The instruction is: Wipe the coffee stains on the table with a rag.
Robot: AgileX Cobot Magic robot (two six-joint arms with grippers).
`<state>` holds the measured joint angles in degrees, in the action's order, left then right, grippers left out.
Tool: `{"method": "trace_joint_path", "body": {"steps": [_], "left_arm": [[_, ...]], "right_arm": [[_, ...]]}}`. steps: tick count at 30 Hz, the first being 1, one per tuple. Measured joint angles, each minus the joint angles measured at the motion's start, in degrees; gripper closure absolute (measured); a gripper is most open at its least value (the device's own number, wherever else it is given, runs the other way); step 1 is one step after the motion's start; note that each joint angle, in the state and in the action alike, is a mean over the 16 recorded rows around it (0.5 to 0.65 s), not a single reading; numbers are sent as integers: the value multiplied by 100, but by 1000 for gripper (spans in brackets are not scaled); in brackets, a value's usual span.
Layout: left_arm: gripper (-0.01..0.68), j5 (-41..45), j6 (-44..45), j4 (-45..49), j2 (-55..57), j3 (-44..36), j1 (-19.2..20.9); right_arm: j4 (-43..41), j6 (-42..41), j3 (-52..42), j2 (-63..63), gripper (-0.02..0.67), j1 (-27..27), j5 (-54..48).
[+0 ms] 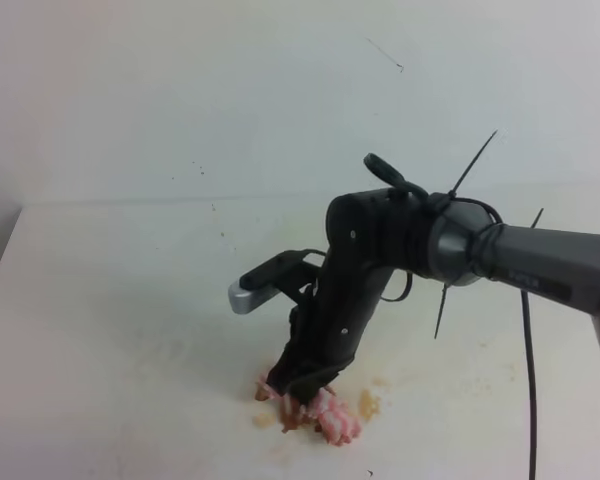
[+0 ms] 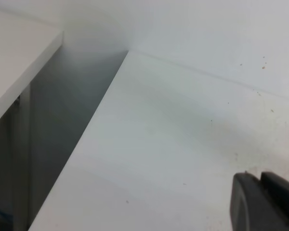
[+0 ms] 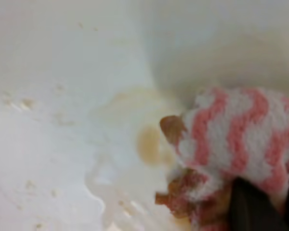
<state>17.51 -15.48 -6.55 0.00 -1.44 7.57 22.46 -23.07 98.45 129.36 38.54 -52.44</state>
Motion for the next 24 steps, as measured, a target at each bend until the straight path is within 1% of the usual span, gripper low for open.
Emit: {"method": "trace_joint_path", "body": {"steps": [6, 13, 19, 24], "left_arm": [[676, 0, -4, 0, 0, 0, 0], [676, 0, -6, -1, 0, 33, 0], [675, -25, -3, -1, -35, 55, 1], [675, -25, 0, -1, -35, 66, 1]], "right_arm": [[-534, 234, -350, -236, 611, -386, -40], [-588, -65, -888, -692, 611, -796, 197], [-485, -451, -1156, -1092, 611, -932, 373], [-784, -448, -1130, -1385, 597, -940, 367]]}}
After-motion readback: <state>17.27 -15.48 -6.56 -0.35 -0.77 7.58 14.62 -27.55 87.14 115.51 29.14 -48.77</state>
